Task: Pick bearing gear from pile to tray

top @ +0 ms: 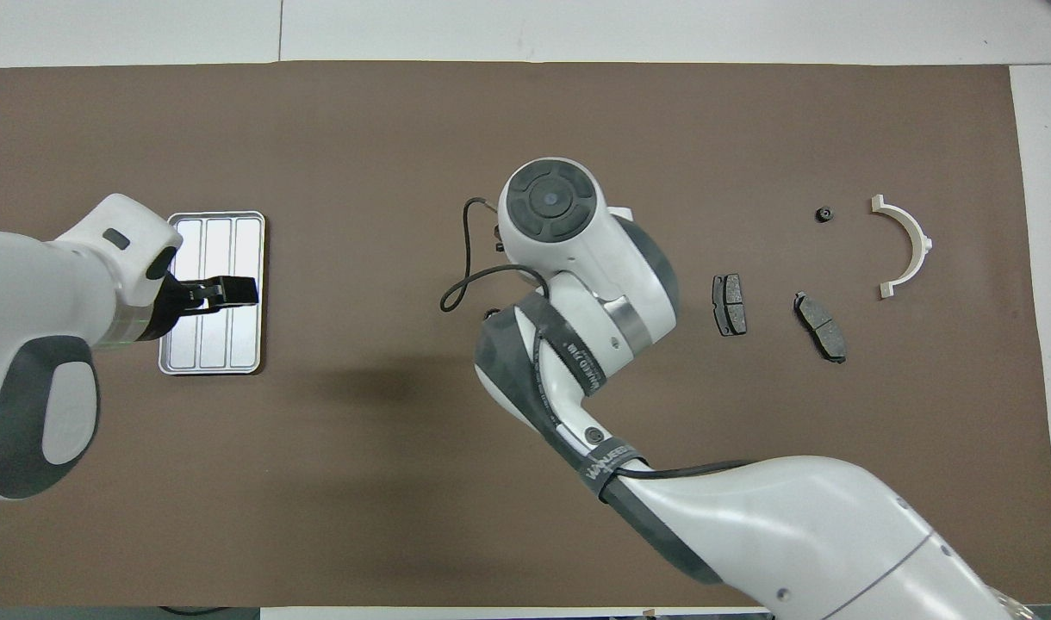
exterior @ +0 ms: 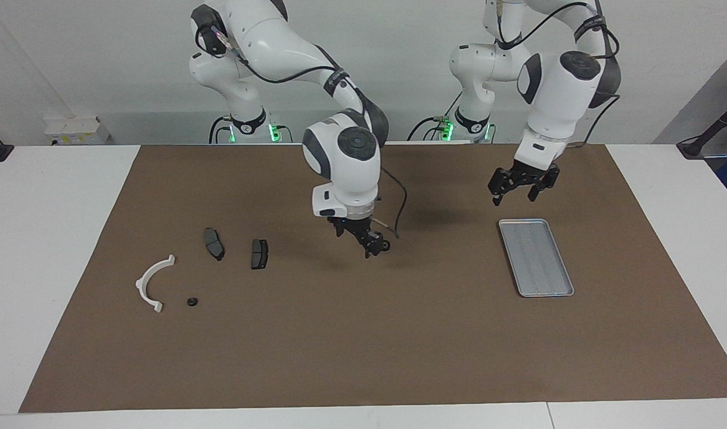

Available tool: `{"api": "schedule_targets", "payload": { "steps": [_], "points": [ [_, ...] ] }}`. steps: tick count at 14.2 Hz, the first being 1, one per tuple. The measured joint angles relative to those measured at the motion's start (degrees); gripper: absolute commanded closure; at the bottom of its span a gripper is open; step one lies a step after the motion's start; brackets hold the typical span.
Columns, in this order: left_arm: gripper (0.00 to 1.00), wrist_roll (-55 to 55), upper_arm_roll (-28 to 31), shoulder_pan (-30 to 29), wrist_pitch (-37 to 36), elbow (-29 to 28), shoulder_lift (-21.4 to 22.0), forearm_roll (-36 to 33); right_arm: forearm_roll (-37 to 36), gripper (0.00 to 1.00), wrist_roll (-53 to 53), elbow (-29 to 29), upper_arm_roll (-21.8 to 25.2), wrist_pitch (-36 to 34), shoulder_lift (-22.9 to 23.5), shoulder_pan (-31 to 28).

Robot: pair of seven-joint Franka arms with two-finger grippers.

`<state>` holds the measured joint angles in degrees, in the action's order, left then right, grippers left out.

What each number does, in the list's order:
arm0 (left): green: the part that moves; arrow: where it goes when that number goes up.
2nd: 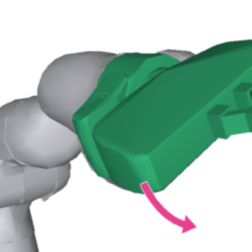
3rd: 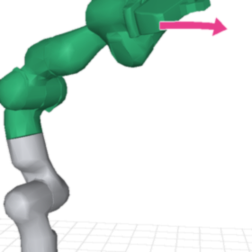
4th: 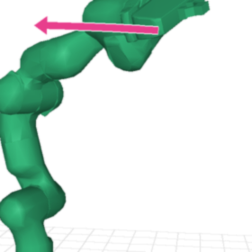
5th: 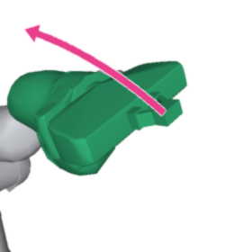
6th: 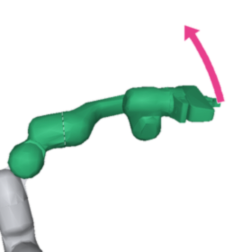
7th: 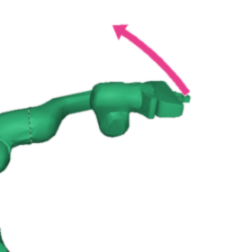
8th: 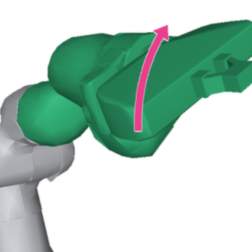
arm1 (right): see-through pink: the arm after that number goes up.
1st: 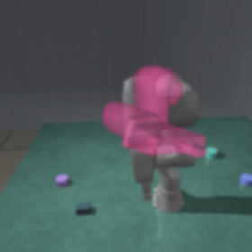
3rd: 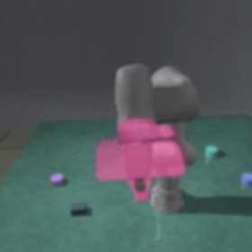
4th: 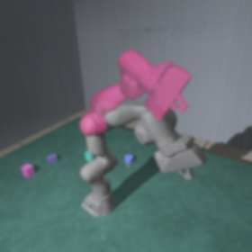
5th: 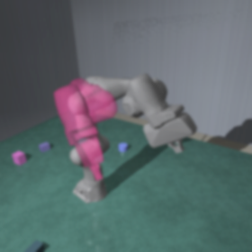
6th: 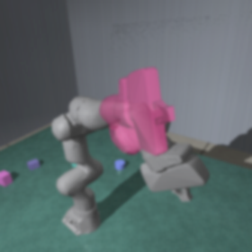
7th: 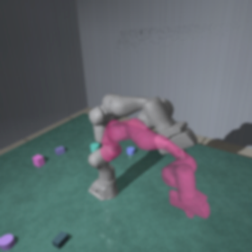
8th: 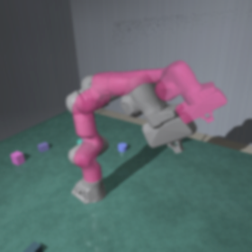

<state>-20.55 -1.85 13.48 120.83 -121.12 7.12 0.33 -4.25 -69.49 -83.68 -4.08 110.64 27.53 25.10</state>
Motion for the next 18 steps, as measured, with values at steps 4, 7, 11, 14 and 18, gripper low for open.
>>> {"api": "schedule_targets", "payload": {
  "steps": [4, 7, 11, 14, 18],
  "points": [
    [0.04, -17.4, -0.5, 11.6, -3.9, 8.5, -7.2, -3.6, 0.0, 0.0, 24.2, 0.0, 0.1, -6.3, -4.5, -9.5],
    [0.04, -26.0, -0.6, 17.8, -3.8, 14.3, -15.7, -3.8, 0.0, 0.0, 38.2, -0.6, 0.1, -6.6, -4.6, -18.0],
    [0.04, -32.4, -0.5, 21.5, -2.1, 26.0, -30.9, -4.3, -0.2, 0.0, 47.8, -4.0, 0.1, -1.7, -4.3, -24.8],
    [0.04, -33.1, -0.6, 21.7, 3.2, 26.4, -34.0, -4.0, -0.7, 0.0, 52.6, -10.1, 0.1, 8.6, -3.6, -28.4],
    [0.04, -33.1, -0.6, 22.2, 8.9, 21.0, -33.8, -3.7, -0.9, 0.0, 56.3, -12.9, 0.1, 15.9, -0.9, -30.8]
  ]
}}
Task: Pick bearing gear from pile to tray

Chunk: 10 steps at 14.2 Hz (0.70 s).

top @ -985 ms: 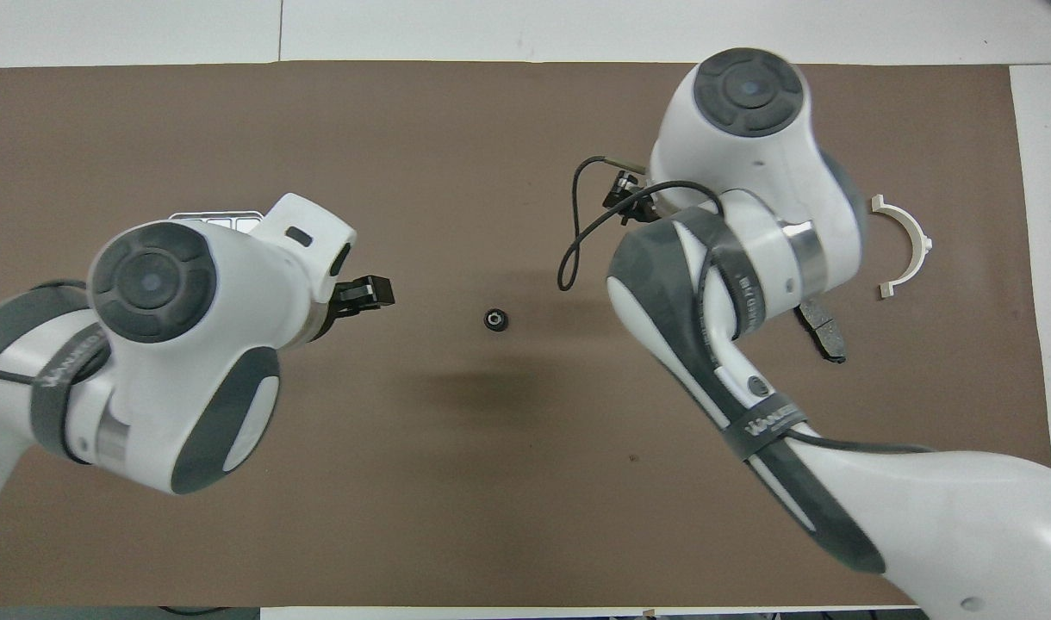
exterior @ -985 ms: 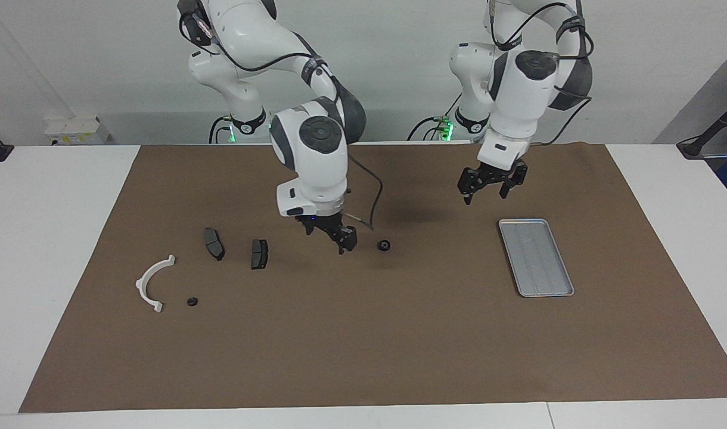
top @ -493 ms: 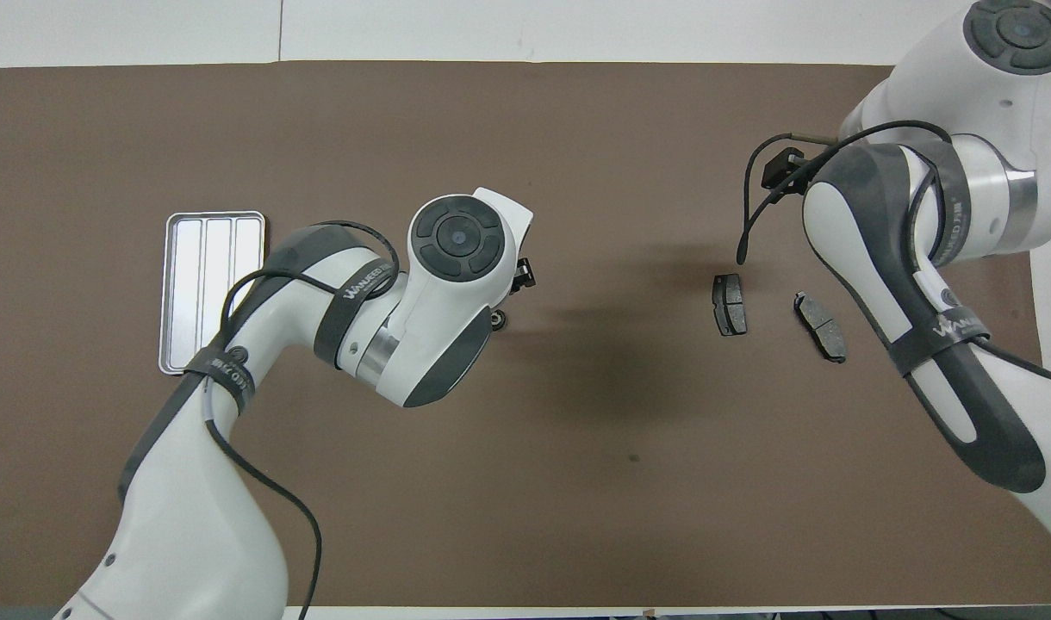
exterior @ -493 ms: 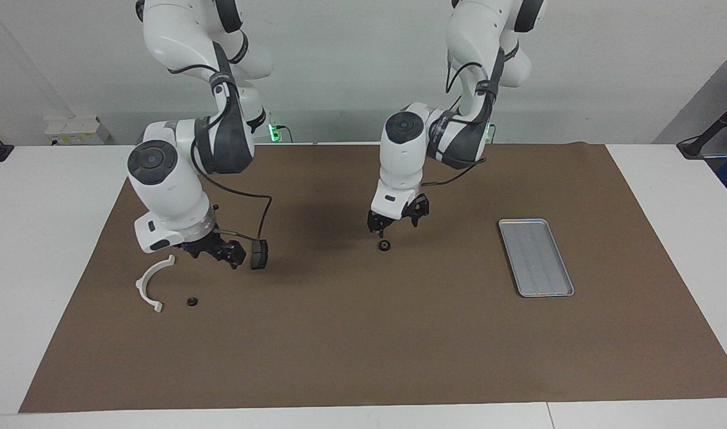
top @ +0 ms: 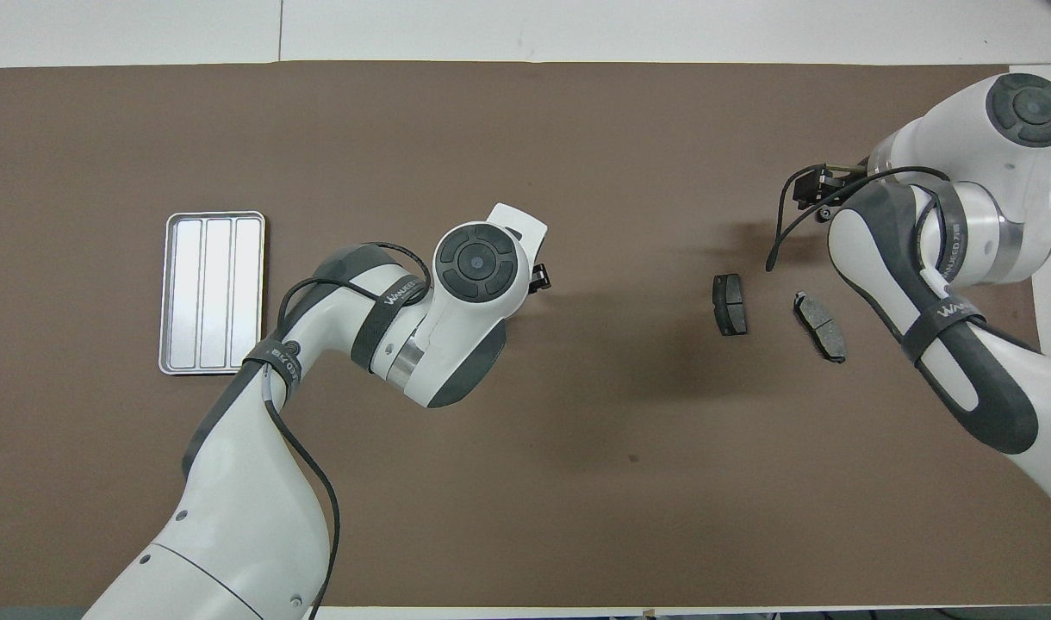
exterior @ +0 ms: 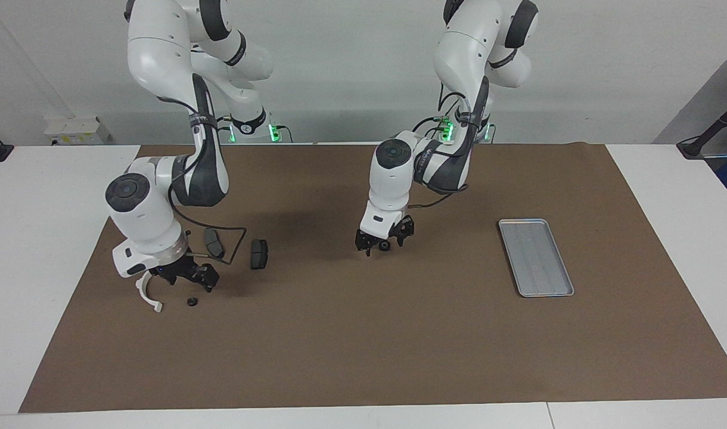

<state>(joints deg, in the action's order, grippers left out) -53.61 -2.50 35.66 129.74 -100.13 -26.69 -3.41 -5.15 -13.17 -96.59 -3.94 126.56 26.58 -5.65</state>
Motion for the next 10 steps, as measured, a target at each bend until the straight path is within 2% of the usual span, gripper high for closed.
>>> {"api": "schedule_targets", "payload": {
  "steps": [5, 10],
  "points": [
    [0.05, -0.3, -0.3, 0.3, -0.1, -3.9, 1.6, 0.1, 0.0, 0.08, 1.5, -0.1, 0.0, 6.3, 4.0, -1.4],
    [0.08, -0.5, -0.3, 0.9, 1.3, -6.9, 2.9, 0.1, 0.0, 0.15, 1.1, -0.1, -0.6, 7.0, 4.6, -1.3]
  ]
}}
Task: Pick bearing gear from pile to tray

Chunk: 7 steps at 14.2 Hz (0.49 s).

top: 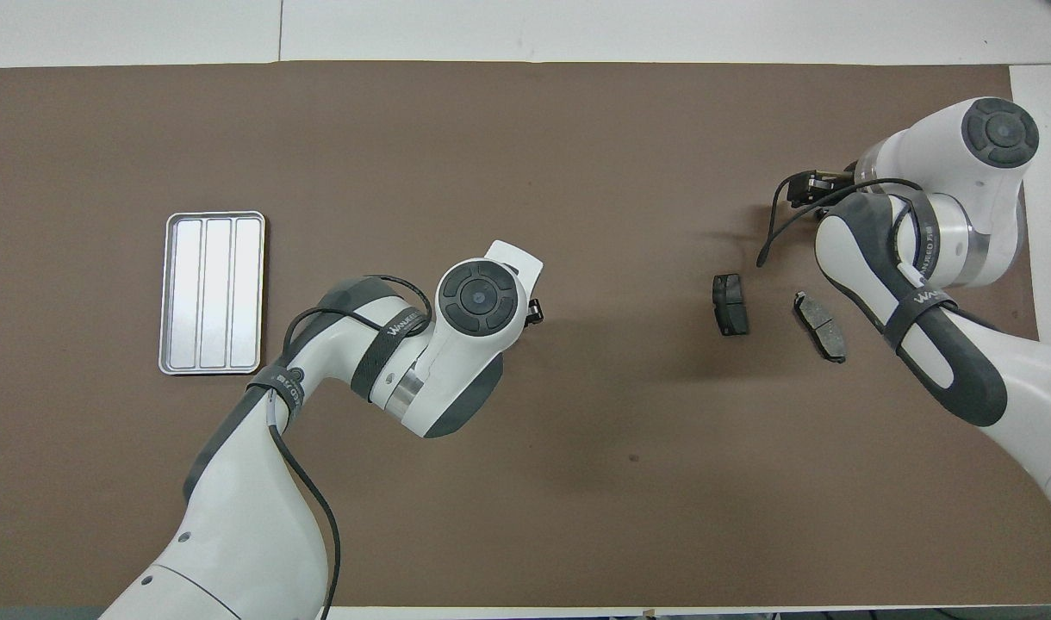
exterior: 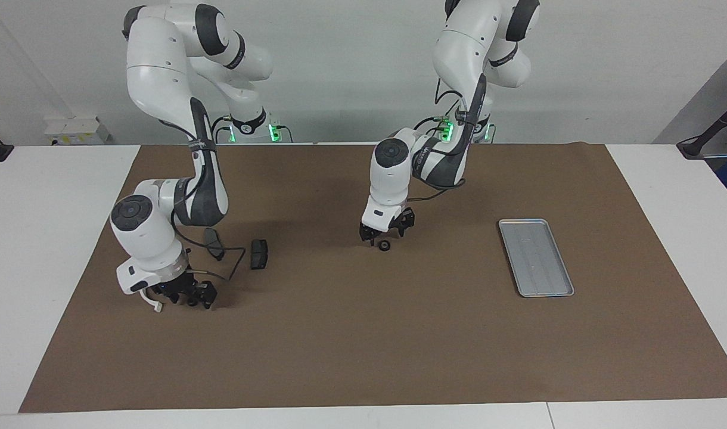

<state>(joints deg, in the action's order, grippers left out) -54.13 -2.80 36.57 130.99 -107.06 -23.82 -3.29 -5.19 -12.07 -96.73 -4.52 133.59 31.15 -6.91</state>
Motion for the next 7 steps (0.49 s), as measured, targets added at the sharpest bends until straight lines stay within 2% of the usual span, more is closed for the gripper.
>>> {"api": "schedule_targets", "payload": {
  "steps": [4, 5, 7],
  "points": [
    [0.12, 0.0, 0.1, 0.0, 3.1, -1.8, 0.0, 0.0, 0.0, 0.22, 0.0, -0.1, -0.1, 0.3, 0.7, 0.0],
    [0.22, 0.0, 0.1, 0.0, 3.4, -1.9, 0.1, 0.0, 0.0, 0.25, 0.0, -0.1, -0.1, 0.3, 0.9, 0.0],
    [0.57, -0.1, 0.1, 0.0, 3.8, -2.0, 0.2, 0.0, 0.0, 0.36, 0.0, -0.1, -0.1, 0.4, 0.9, 0.0]
  ]
}}
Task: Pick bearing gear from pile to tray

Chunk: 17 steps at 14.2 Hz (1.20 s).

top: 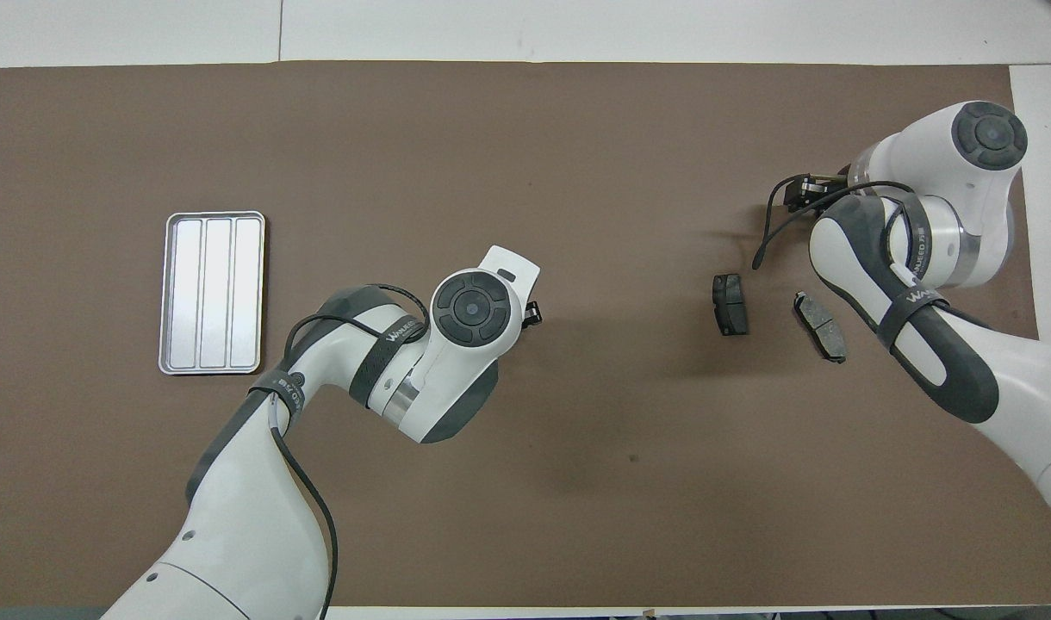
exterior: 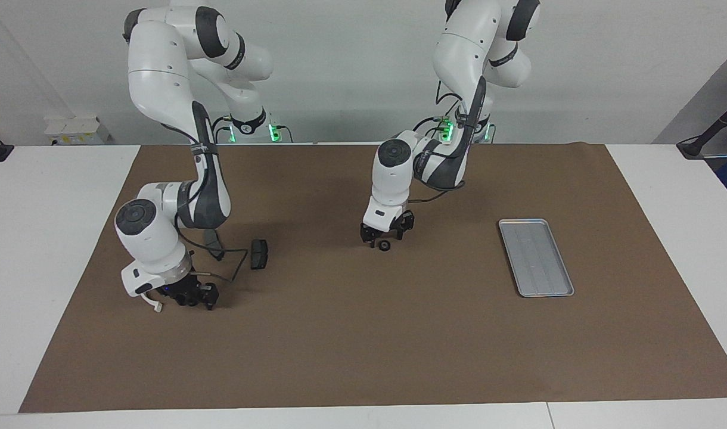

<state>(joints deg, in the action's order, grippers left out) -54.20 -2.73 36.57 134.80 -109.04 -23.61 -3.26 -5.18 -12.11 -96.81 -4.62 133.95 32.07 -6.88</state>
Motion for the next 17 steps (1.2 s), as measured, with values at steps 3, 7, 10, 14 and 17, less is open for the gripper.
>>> {"api": "schedule_targets", "payload": {
  "steps": [3, 7, 10, 14, 17],
  "points": [
    [1.0, 0.0, 0.1, 0.0, 0.2, -0.1, 0.7, 0.0, 0.0, 0.61, 0.0, 0.0, 0.0, 0.0, 0.0, 0.0],
    [1.0, -0.1, 0.2, 0.0, 0.3, -0.1, 0.9, 0.0, 0.0, 0.95, 0.0, 0.1, 0.1, 0.0, -0.3, 0.0],
    [1.0, 1.2, 0.8, -0.1, -0.9, 1.0, 0.9, 0.0, 0.0, 1.0, 0.0, 0.1, 0.1, 0.0, -0.4, -0.1],
    [1.0, 11.8, 1.9, -5.3, -10.6, 5.4, 4.7, 0.0, 0.0, 1.0, 0.0, 0.1, 0.1, 0.0, -0.4, -0.1],
    [1.0, 25.9, 2.1, -14.2, -19.7, 5.7, 11.8, 0.0, 0.0, 1.0, 0.3, 0.7, 0.0, -2.2, -0.4, 0.0]
  ]
}}
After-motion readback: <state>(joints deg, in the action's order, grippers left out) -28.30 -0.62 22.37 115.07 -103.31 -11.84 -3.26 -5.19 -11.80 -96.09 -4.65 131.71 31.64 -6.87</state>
